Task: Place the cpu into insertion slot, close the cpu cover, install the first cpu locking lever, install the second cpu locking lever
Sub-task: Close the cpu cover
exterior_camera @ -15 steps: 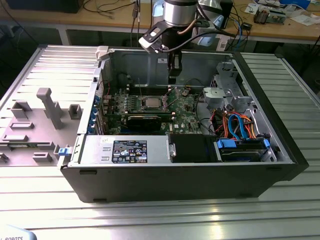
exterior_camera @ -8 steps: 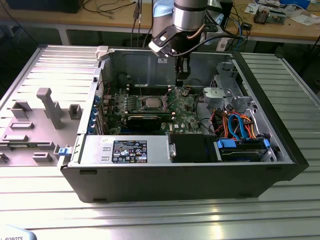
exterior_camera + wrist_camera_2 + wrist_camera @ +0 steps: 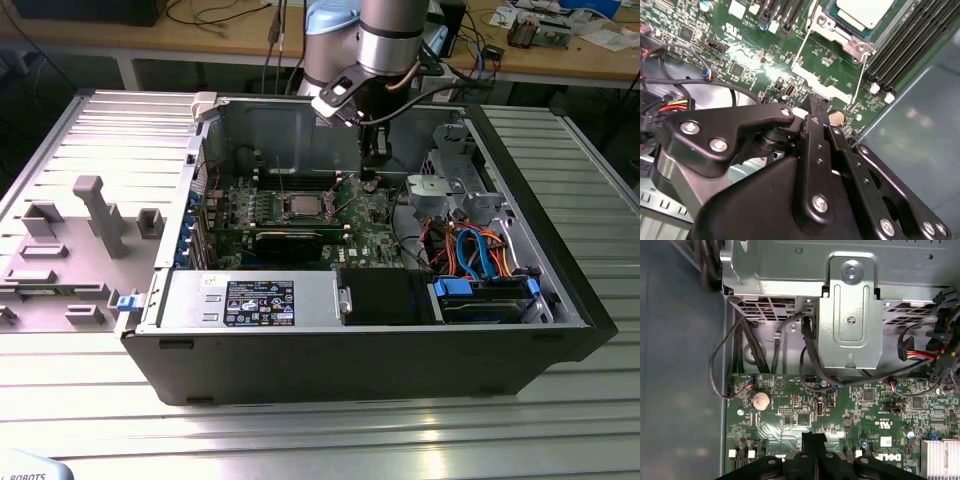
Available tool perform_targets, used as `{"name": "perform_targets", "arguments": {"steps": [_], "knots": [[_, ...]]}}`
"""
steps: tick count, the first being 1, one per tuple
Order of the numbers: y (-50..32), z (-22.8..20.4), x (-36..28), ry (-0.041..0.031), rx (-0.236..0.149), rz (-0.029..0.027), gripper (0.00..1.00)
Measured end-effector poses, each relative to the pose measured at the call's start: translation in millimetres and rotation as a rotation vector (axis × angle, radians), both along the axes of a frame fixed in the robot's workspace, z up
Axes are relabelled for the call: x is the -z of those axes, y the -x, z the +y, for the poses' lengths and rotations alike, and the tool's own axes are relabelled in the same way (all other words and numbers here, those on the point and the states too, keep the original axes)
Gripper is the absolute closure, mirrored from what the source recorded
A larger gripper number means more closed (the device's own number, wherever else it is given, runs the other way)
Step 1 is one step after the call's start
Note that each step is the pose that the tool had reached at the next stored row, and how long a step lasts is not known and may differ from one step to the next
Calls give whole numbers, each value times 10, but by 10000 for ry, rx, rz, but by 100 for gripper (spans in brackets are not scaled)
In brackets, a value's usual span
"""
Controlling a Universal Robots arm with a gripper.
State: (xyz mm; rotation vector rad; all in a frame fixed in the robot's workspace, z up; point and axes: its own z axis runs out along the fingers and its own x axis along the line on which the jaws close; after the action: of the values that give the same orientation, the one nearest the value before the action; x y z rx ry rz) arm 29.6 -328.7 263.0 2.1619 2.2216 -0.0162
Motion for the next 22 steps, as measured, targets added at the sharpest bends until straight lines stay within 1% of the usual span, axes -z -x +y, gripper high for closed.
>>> {"name": "perform_targets", "arguments": {"steps": [4, 11, 13, 15, 19, 22], "knots": [[-28, 1, 95, 4, 1, -1, 89], [-28, 2, 104, 0, 1, -2, 89], [-28, 1, 123, 5, 1, 0, 89], [-27, 1, 165, 4, 1, -1, 89], [18, 1, 169, -1, 1, -1, 89], [63, 1, 168, -41, 2, -1, 89]]}}
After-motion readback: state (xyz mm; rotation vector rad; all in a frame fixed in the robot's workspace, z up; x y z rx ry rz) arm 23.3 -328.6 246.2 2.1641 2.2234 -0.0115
